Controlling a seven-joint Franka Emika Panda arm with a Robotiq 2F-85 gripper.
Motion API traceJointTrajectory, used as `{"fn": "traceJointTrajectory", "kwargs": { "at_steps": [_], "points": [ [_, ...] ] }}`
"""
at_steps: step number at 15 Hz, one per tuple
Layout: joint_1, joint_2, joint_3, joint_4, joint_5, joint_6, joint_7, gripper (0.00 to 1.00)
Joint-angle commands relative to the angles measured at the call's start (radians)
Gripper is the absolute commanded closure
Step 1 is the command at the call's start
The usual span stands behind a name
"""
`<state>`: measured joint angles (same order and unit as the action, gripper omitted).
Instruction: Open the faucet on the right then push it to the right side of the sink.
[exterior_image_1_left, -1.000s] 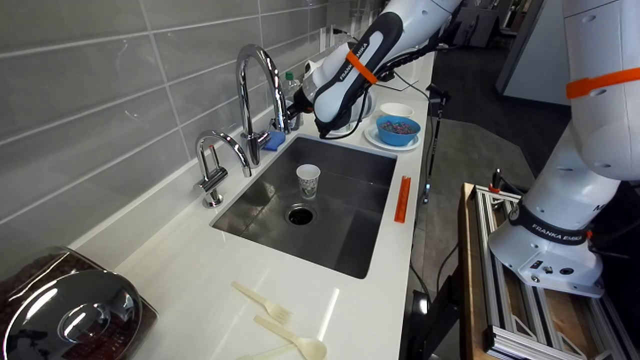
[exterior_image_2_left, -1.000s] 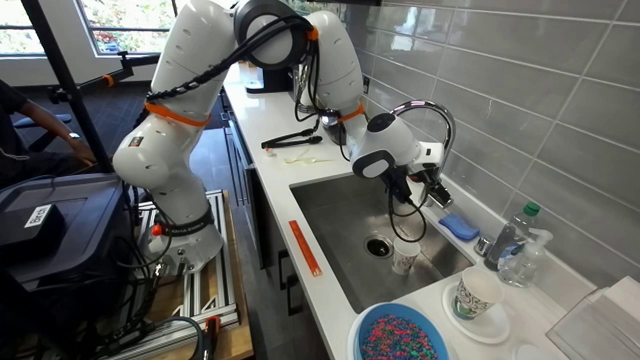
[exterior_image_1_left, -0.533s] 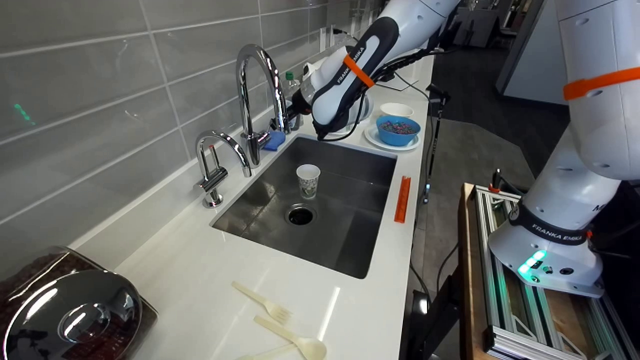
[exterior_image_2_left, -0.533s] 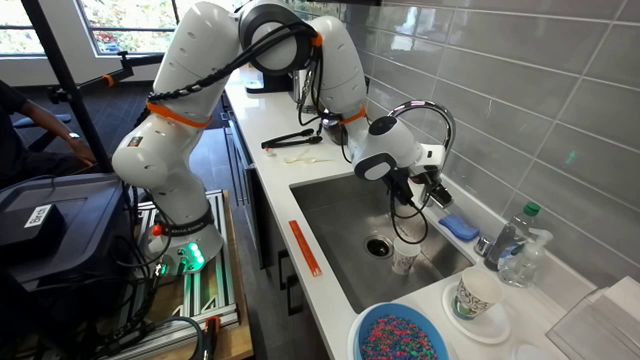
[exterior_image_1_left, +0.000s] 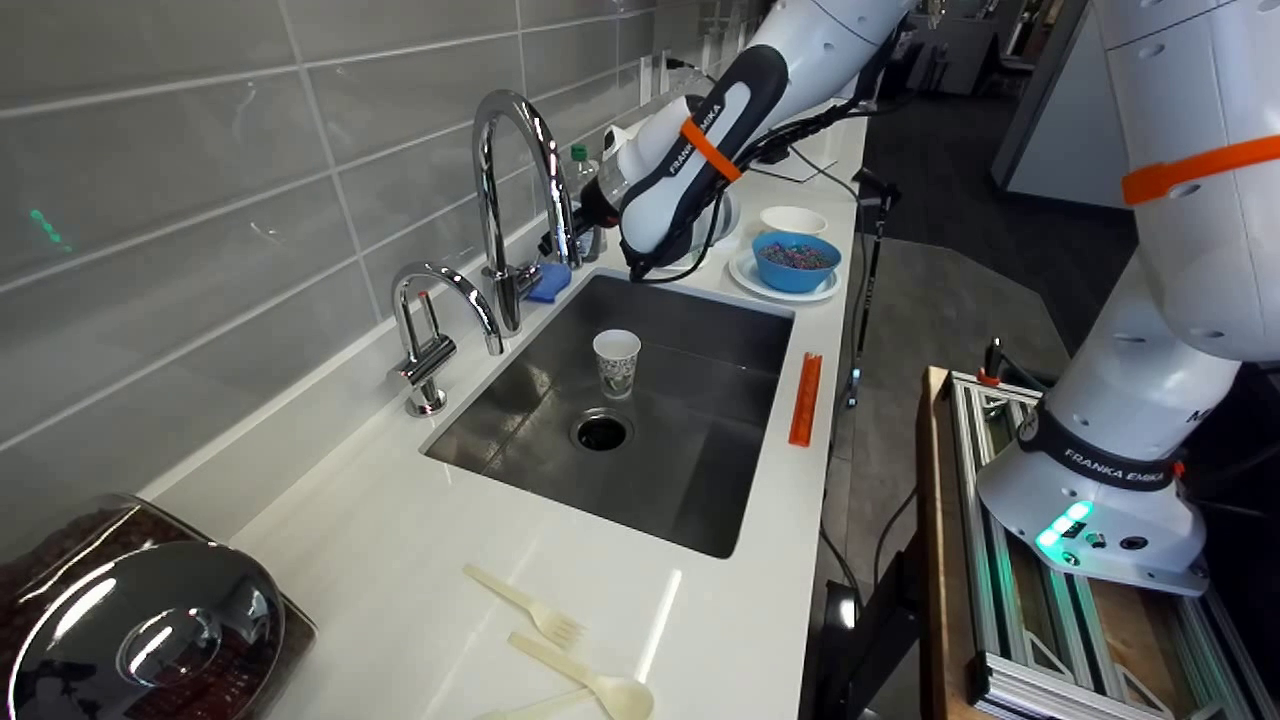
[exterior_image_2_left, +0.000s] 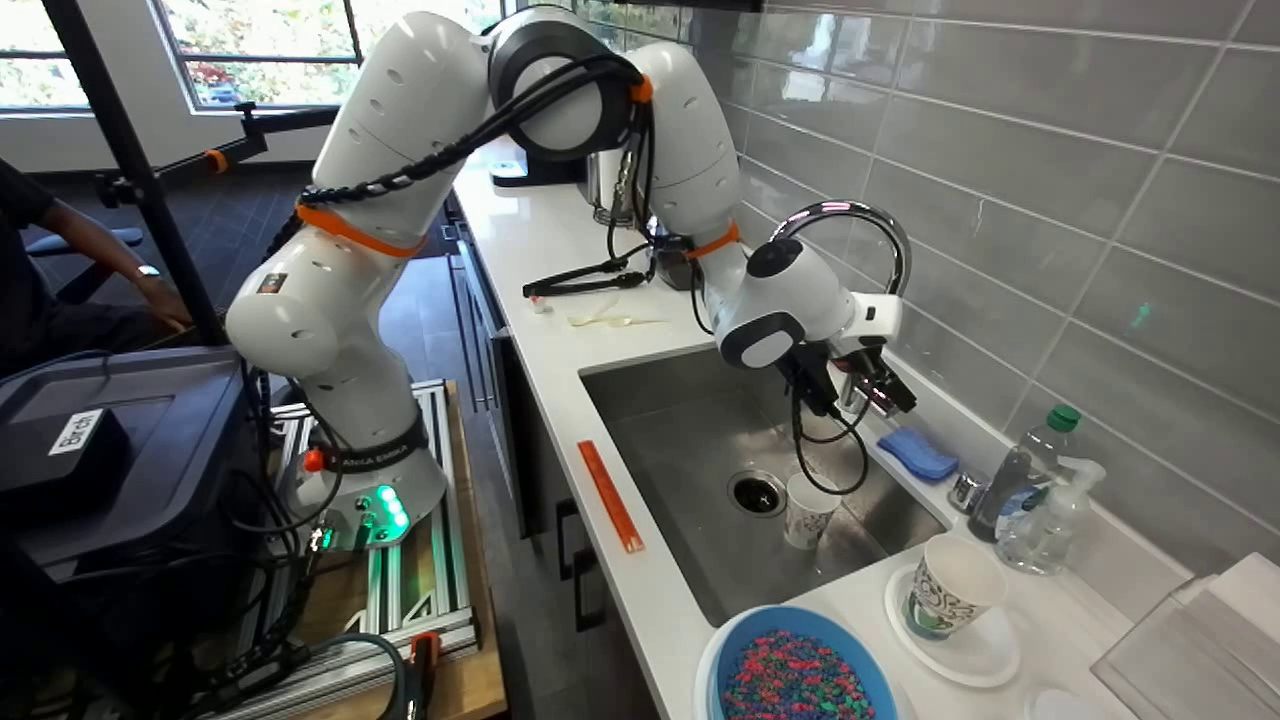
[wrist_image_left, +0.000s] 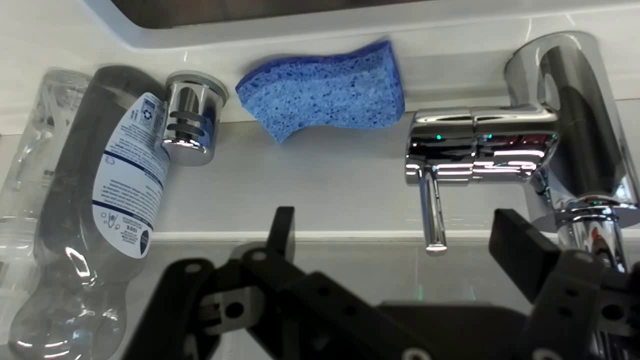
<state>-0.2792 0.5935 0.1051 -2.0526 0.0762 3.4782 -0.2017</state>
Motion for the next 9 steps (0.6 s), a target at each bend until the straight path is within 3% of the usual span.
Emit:
{"fn": "traceJointTrajectory", "kwargs": {
  "at_steps": [1, 5, 7, 8, 9],
  "points": [
    [-0.02, 0.053, 0.021, 0.048, -0.015, 0.049, 0.006, 0.0],
    [-0.025, 0.076, 0.028, 0.072, -0.016, 0.063, 0.007, 0.0],
    [-0.028, 0.081, 0.031, 0.079, -0.016, 0.063, 0.007, 0.16],
    [-0.028, 0.083, 0.032, 0.081, -0.015, 0.063, 0.007, 0.29],
    [-0.029, 0.086, 0.032, 0.084, -0.015, 0.064, 0.006, 0.32]
  ]
}}
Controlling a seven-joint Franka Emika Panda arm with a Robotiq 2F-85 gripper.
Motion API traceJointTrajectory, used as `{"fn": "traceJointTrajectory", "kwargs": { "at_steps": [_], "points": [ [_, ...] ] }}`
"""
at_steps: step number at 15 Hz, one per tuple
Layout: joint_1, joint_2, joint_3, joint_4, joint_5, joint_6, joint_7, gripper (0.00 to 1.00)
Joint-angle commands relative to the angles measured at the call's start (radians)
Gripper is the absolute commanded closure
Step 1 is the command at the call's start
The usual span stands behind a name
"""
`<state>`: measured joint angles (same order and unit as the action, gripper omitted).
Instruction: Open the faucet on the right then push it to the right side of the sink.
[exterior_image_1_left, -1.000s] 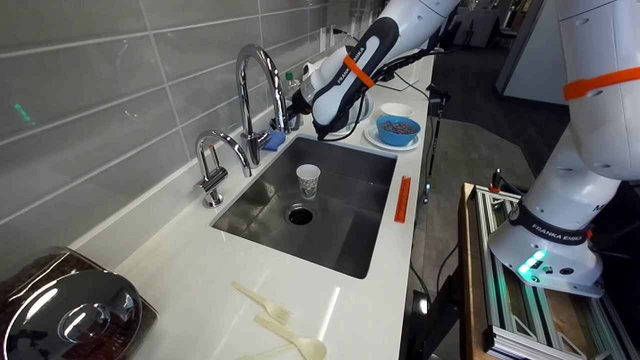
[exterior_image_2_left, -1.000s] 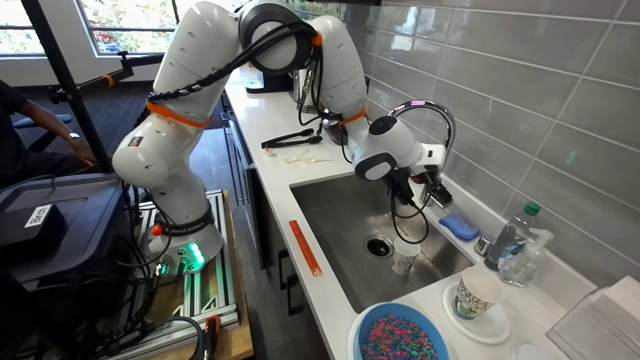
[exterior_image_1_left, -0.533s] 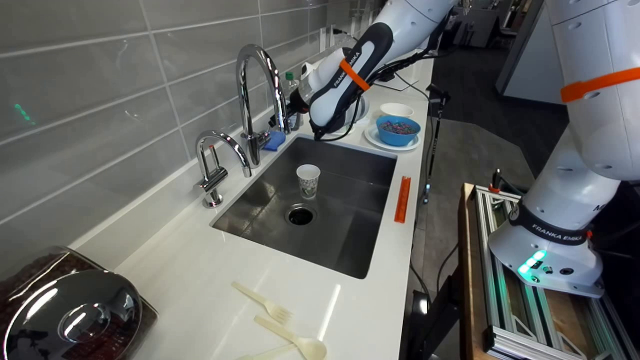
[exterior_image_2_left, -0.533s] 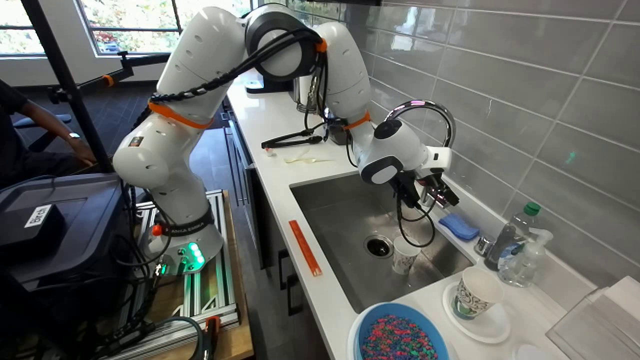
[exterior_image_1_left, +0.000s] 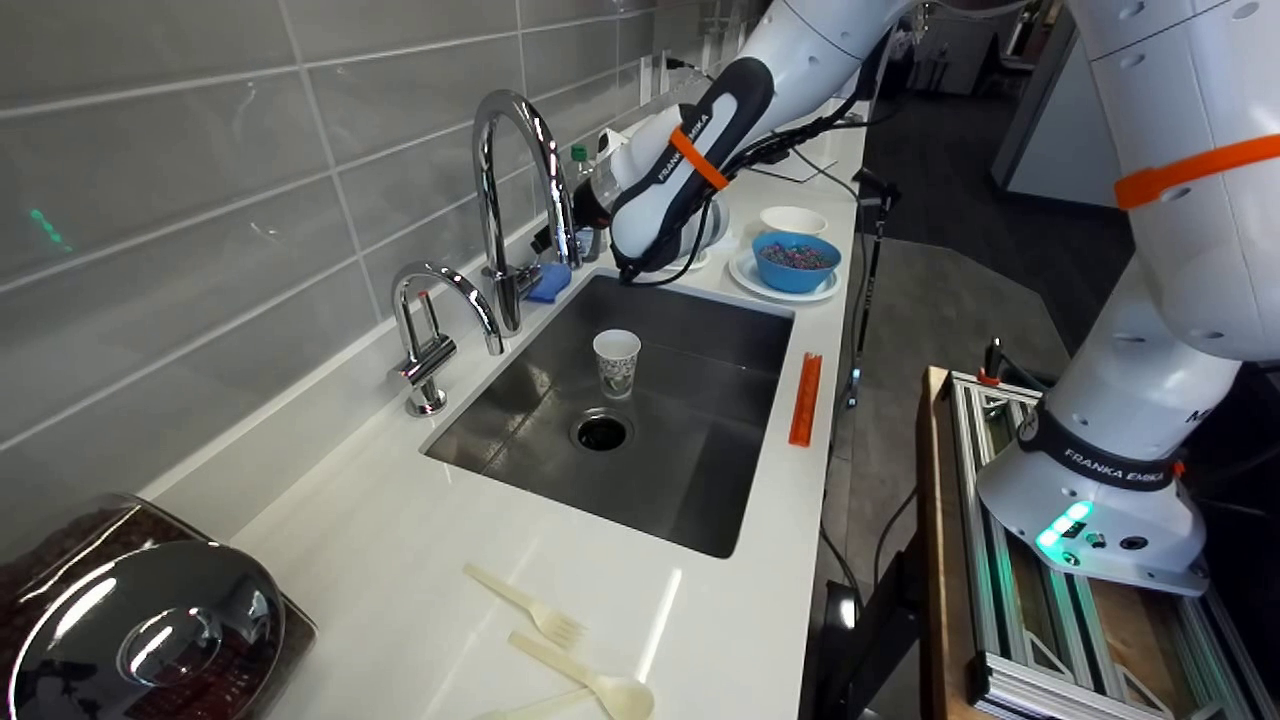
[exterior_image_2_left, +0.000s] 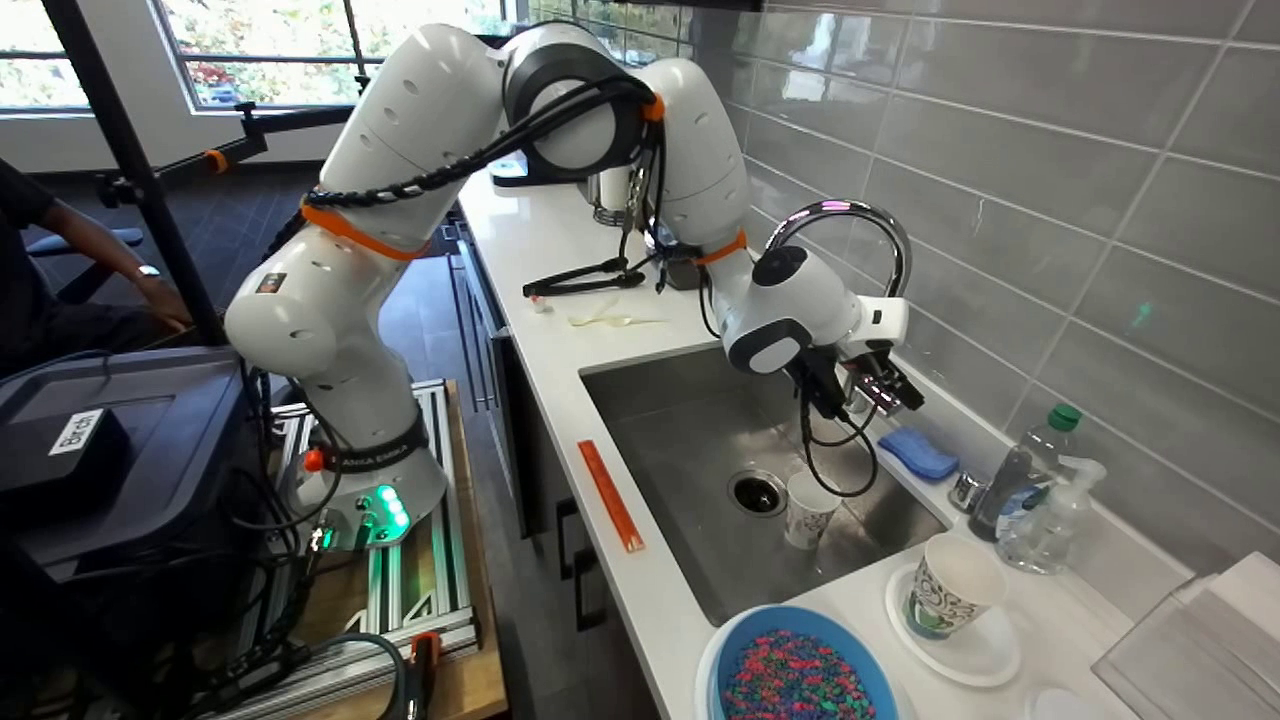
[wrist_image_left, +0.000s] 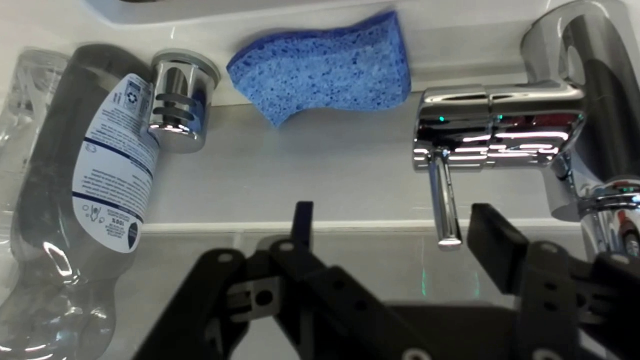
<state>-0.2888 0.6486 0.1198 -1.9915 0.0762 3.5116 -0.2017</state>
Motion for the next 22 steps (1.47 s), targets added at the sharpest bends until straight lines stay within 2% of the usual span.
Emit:
{"fn": "traceJointTrajectory", "kwargs": {
  "at_steps": [1, 2, 3, 4, 5, 6, 7, 8, 9, 10, 12, 13, 14, 15, 16, 17, 18, 19, 20, 22],
  "points": [
    [-0.019, 0.031, 0.017, 0.024, -0.014, 0.03, 0.006, 0.12],
    [-0.019, 0.031, 0.016, 0.024, -0.013, 0.031, 0.006, 0.11],
    [-0.021, 0.031, 0.018, 0.024, -0.014, 0.033, 0.006, 0.37],
    [-0.022, 0.03, 0.018, 0.024, -0.014, 0.032, 0.006, 0.26],
    [-0.02, 0.03, 0.016, 0.024, -0.012, 0.032, 0.006, 0.07],
    [-0.021, 0.029, 0.017, 0.024, -0.012, 0.032, 0.006, 0.06],
    [-0.022, 0.029, 0.017, 0.024, -0.013, 0.033, 0.006, 0.01],
    [-0.023, 0.029, 0.018, 0.025, -0.013, 0.033, 0.006, 0.39],
    [-0.024, 0.028, 0.018, 0.024, -0.012, 0.03, 0.006, 0.34],
    [-0.024, 0.028, 0.018, 0.025, -0.012, 0.03, 0.006, 0.03],
    [-0.026, 0.029, 0.021, 0.025, -0.013, 0.031, 0.007, 0.39],
    [-0.028, 0.028, 0.022, 0.026, -0.013, 0.03, 0.007, 0.44],
    [-0.028, 0.029, 0.022, 0.026, -0.012, 0.03, 0.007, 0.14],
    [-0.028, 0.029, 0.023, 0.026, -0.011, 0.029, 0.006, 0.18],
    [-0.029, 0.029, 0.024, 0.026, -0.012, 0.029, 0.007, 0.48],
    [-0.03, 0.028, 0.025, 0.026, -0.012, 0.028, 0.007, 0.45],
    [-0.03, 0.028, 0.024, 0.026, -0.011, 0.029, 0.007, 0.14],
    [-0.03, 0.028, 0.025, 0.025, -0.011, 0.028, 0.007, 0.09],
    [-0.031, 0.028, 0.026, 0.025, -0.012, 0.03, 0.007, 0.46],
    [-0.033, 0.028, 0.027, 0.024, -0.012, 0.029, 0.007, 0.46]
  ]
}}
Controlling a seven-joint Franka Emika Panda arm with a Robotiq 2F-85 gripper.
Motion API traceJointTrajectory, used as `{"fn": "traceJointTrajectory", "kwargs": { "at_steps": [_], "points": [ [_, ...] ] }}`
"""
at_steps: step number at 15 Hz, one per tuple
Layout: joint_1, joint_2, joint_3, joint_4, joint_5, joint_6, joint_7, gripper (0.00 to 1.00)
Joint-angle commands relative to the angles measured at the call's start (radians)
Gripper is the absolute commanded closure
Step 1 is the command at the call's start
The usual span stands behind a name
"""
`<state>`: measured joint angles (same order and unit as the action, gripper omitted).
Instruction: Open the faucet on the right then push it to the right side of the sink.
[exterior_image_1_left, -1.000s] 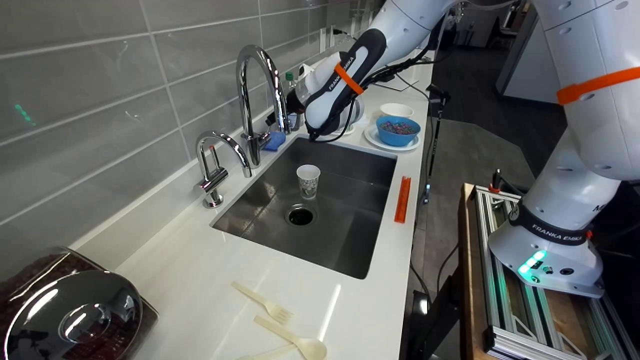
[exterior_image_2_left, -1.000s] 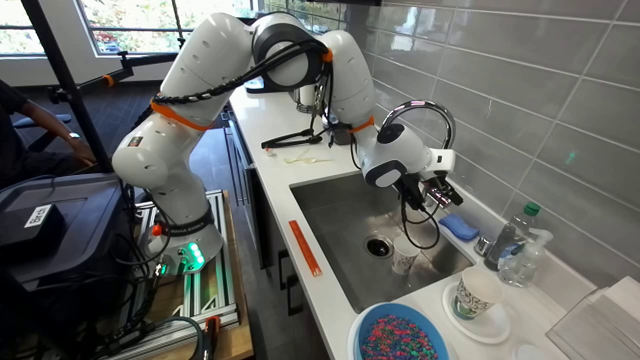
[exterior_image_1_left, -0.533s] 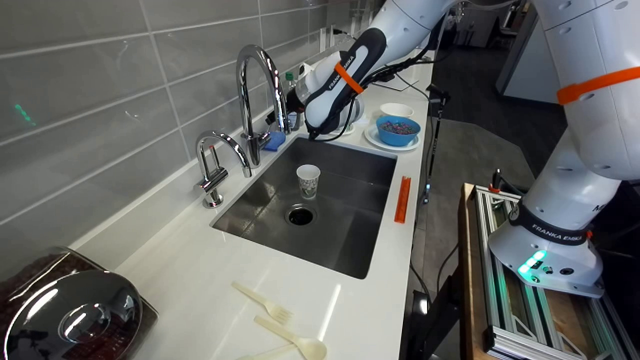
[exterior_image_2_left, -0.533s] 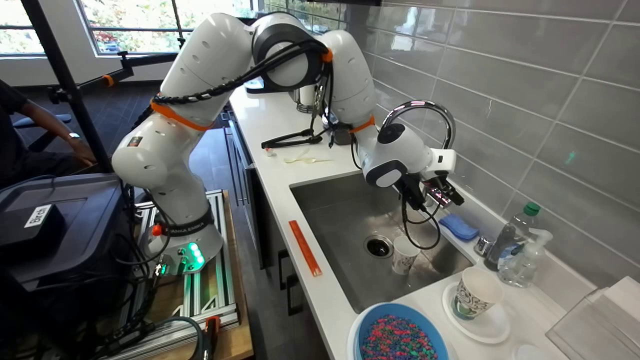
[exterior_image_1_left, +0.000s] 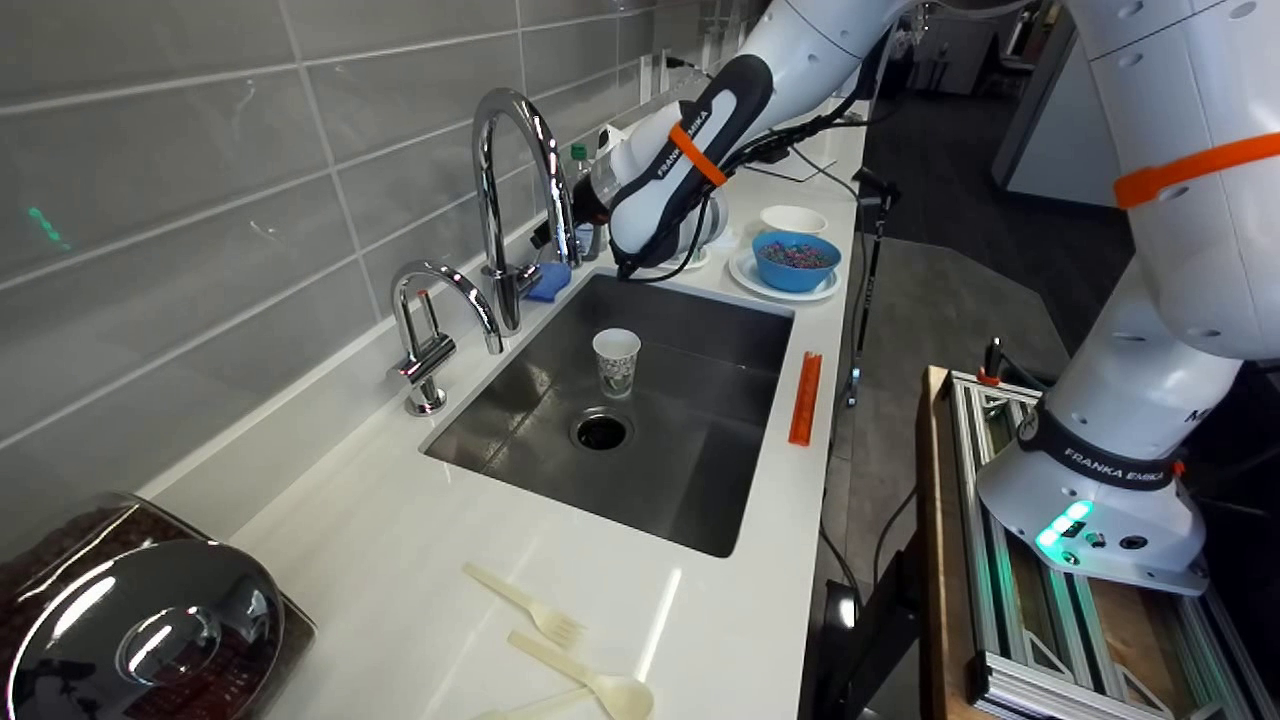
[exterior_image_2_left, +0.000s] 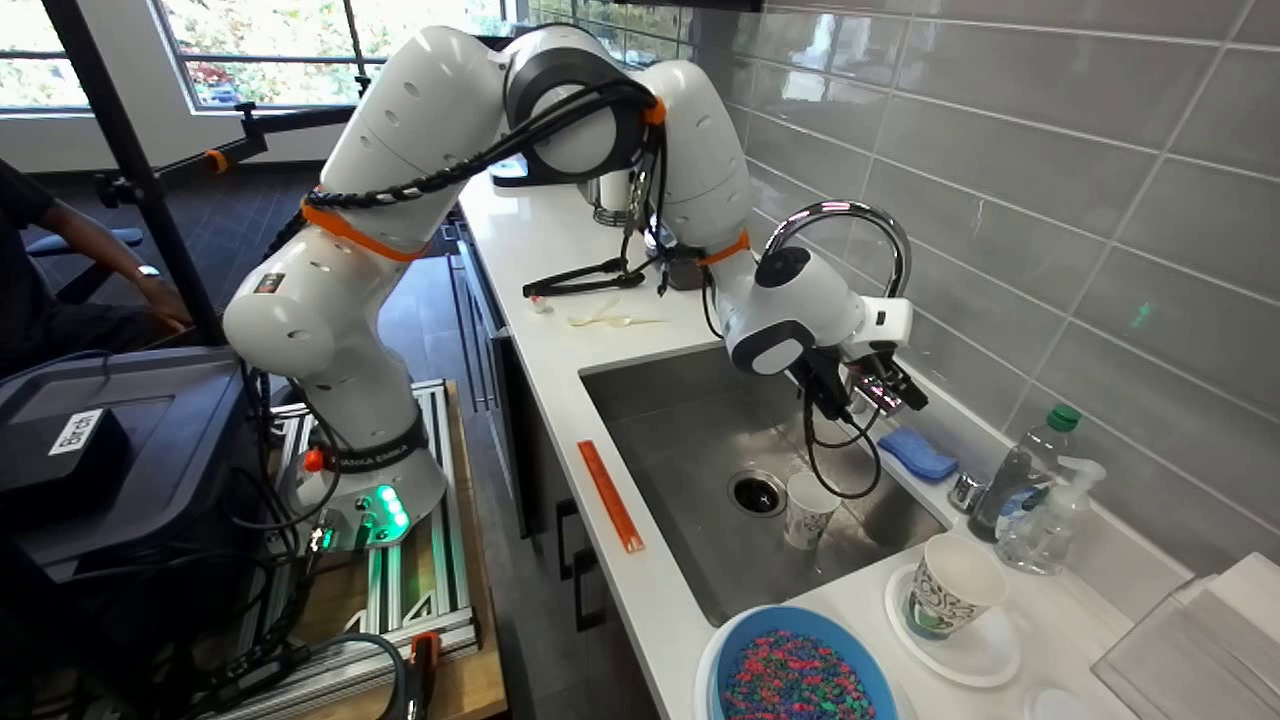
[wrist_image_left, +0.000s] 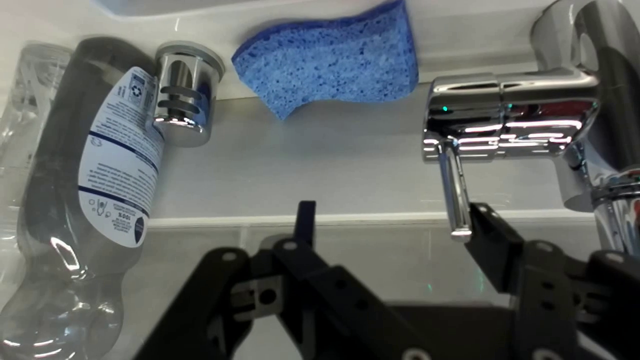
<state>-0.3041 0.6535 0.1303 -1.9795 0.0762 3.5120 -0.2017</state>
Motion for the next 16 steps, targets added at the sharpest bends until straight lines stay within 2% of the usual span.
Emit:
{"fn": "traceJointTrajectory", "kwargs": {
  "at_steps": [1, 3, 4, 5, 6, 8, 10, 11, 13, 14, 15, 16],
  "points": [
    [-0.018, 0.023, 0.018, 0.012, -0.012, 0.029, 0.007, 0.53],
    [-0.018, 0.023, 0.025, 0.013, -0.012, 0.028, 0.007, 0.7],
    [-0.018, 0.023, 0.028, 0.012, -0.01, 0.029, 0.007, 0.27],
    [-0.021, 0.023, 0.033, 0.012, -0.012, 0.028, 0.007, 0.32],
    [-0.02, 0.022, 0.03, 0.012, -0.01, 0.028, 0.006, 0.31],
    [-0.024, 0.022, 0.03, 0.012, -0.01, 0.029, 0.007, 0.16],
    [-0.028, 0.022, 0.03, 0.012, -0.01, 0.029, 0.006, 0.55],
    [-0.029, 0.023, 0.03, 0.012, -0.009, 0.029, 0.006, 0.56],
    [-0.029, 0.022, 0.032, 0.012, -0.008, 0.029, 0.007, 0.72],
    [-0.029, 0.022, 0.033, 0.011, -0.007, 0.027, 0.007, 0.3],
    [-0.028, 0.021, 0.033, 0.011, -0.007, 0.026, 0.006, 0.34],
    [-0.03, 0.022, 0.034, 0.011, -0.007, 0.026, 0.006, 0.34]
  ]
}}
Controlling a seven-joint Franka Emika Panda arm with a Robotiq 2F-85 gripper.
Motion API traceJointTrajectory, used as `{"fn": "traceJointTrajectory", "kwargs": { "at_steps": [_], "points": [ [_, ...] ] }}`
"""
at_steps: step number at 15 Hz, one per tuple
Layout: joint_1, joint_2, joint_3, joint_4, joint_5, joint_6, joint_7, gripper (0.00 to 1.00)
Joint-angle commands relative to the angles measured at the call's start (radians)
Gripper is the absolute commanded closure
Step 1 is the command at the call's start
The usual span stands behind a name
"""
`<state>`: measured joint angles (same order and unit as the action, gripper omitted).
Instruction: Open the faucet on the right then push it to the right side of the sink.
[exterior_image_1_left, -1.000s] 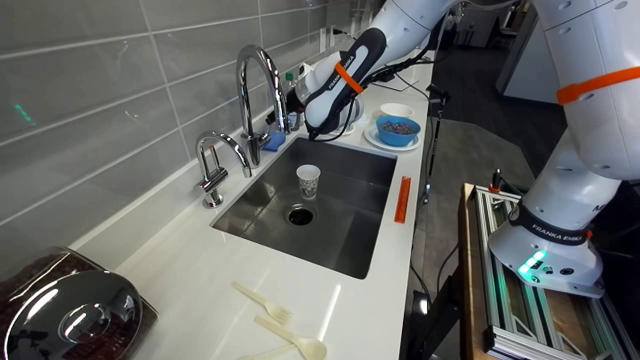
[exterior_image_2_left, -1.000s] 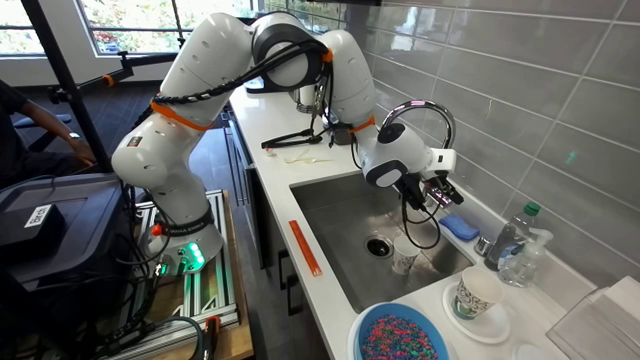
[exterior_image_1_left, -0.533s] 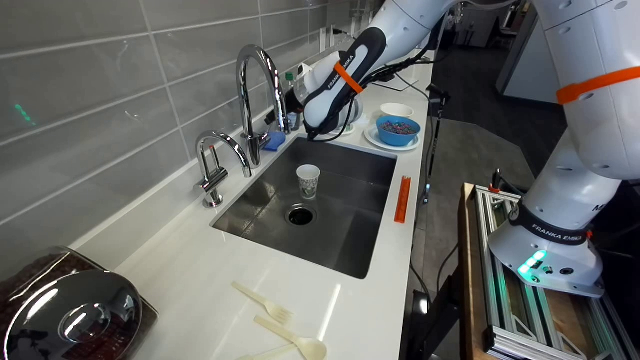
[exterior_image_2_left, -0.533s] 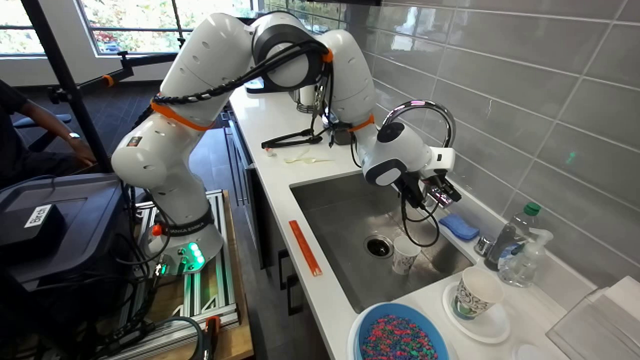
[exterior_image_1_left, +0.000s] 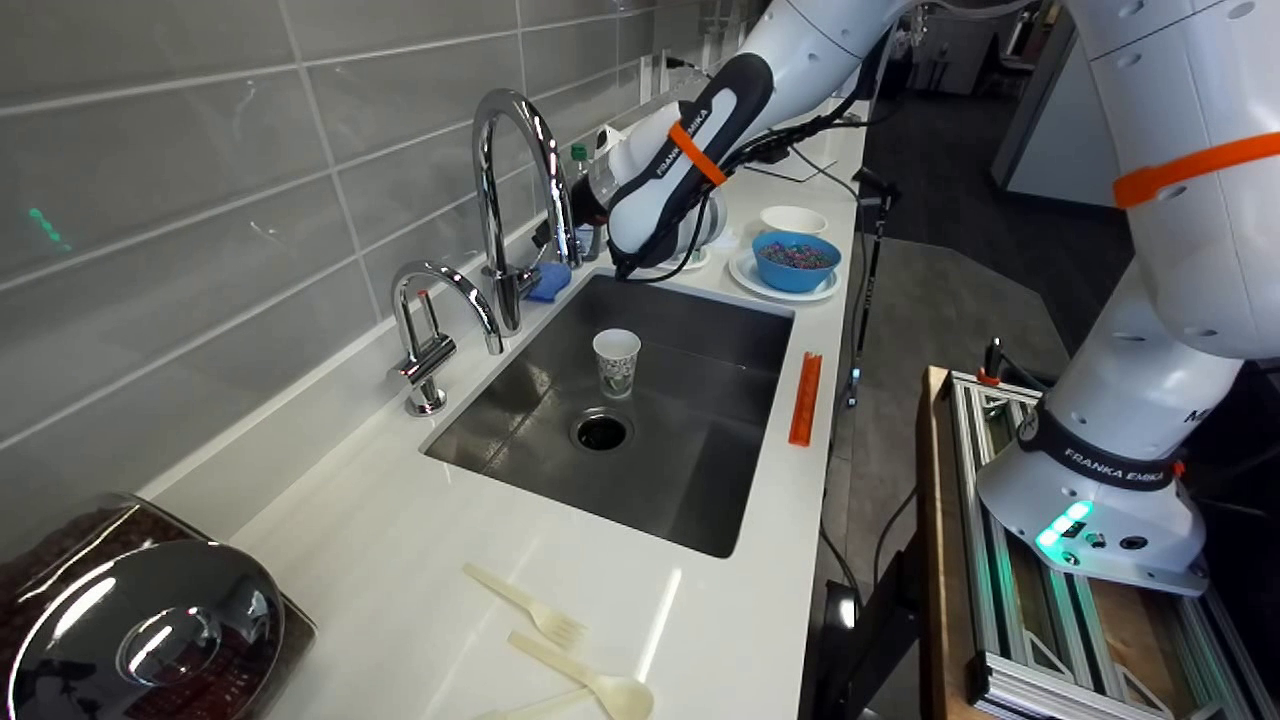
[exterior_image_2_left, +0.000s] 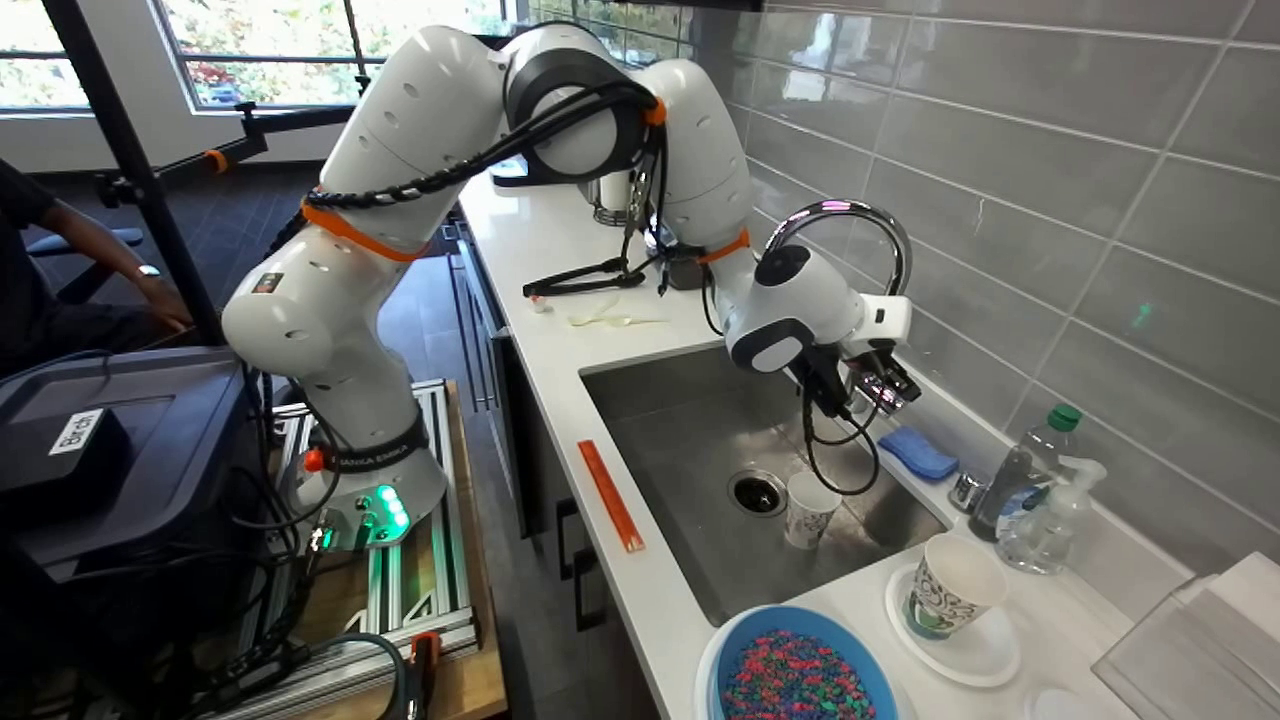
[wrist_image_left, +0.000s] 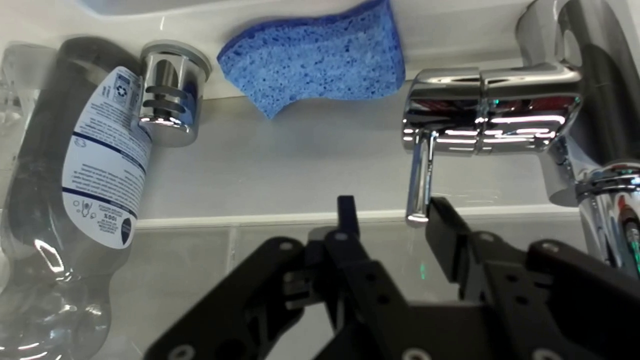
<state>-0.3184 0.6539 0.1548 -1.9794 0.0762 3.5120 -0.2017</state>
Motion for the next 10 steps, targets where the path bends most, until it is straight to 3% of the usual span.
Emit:
{"fn": "traceJointTrajectory", "kwargs": {
  "at_steps": [1, 4, 5, 7, 9, 10],
  "points": [
    [-0.017, 0.021, 0.009, 0.01, -0.007, 0.027, 0.006, 0.28],
    [-0.02, 0.02, 0.009, 0.01, -0.006, 0.028, 0.006, 0.05],
    [-0.022, 0.021, 0.01, 0.01, -0.007, 0.028, 0.006, 0.48],
    [-0.024, 0.021, 0.01, 0.01, -0.006, 0.029, 0.006, 0.44],
    [-0.025, 0.021, 0.01, 0.01, -0.006, 0.027, 0.006, 0.58],
    [-0.024, 0.021, 0.011, 0.01, -0.006, 0.026, 0.006, 0.18]
  ]
}}
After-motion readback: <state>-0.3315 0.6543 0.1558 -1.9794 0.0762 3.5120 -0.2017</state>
